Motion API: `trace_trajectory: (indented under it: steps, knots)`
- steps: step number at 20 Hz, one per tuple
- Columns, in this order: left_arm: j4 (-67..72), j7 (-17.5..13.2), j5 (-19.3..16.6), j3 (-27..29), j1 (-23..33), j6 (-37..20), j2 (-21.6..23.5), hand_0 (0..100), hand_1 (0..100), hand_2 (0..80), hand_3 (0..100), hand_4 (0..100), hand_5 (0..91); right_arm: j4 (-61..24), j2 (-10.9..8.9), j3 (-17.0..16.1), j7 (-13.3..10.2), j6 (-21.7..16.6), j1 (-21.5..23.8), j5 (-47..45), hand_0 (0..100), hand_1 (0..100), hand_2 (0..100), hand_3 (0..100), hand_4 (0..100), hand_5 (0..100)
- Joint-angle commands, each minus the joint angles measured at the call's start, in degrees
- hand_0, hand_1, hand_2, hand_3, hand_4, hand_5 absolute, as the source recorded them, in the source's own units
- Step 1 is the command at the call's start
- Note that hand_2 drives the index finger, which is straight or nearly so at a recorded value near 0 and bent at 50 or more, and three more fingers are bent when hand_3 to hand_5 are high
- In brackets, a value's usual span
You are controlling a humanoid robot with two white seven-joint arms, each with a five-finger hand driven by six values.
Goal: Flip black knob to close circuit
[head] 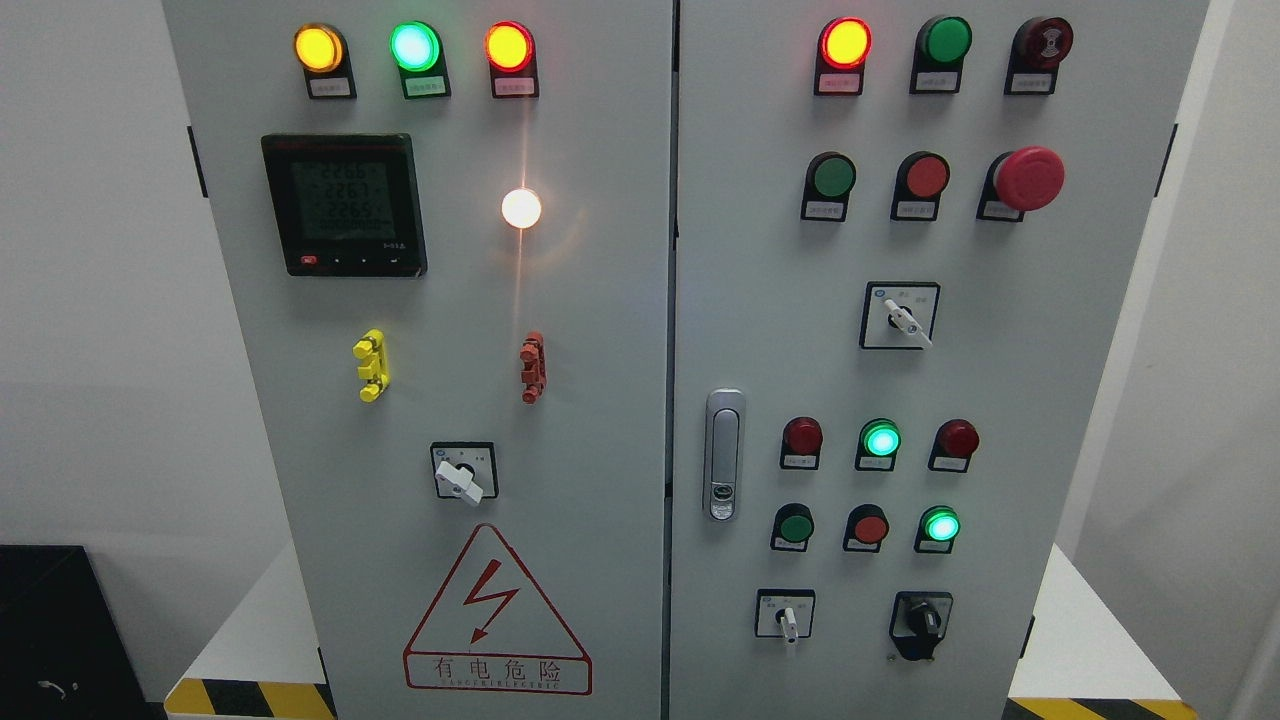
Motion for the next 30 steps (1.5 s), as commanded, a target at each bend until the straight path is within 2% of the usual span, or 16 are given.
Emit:
trace_trajectory:
  steps: [1,6,13,18,21,30]
  knots:
    - [0.0,0.01,0.0,0.0,0.35,0.0,0.0,12,56,0.0,0,0,0.0,-9.06,0.36,0.44,1.84,1.53,-1.91,1.86,0,1,91,100,94,97]
    - [0.0,0.01,0.0,0.0,0.35,0.0,0.0,12,56,0.0,0,0,0.0,-10.82,0.36,0.7,4.13,3.03,-3.23,3.71,0,0,93,100,95,98]
    - [0.0,0.01,0.0,0.0,0.35,0.0,0.0,12,56,0.0,0,0,0.0,-10.82,0.18,0.35,4.92,3.21,-6.13,5.38,0,0,92,100,96,98]
    - [0.0,0.01,0.0,0.0,0.35,0.0,0.0,12,56,0.0,0,0,0.0,-10.73,0.1,-0.26,7.29,3.47,-9.2,7.23,0,0,92,100,96,98]
    - [0.0,0.01,0.0,0.0,0.35,0.0,0.0,12,56,0.0,0,0,0.0,-10.56,-0.17,-0.17,8.69,4.87,-10.44,7.4,0,0,92,100,96,99]
    - [0.0,0.01,0.0,0.0,0.35,0.0,-0.08,12,56,0.0,0,0,0.0,-10.47,-0.34,-0.26,10.99,6.19,-13.07,9.16,0,0,92,100,97,99]
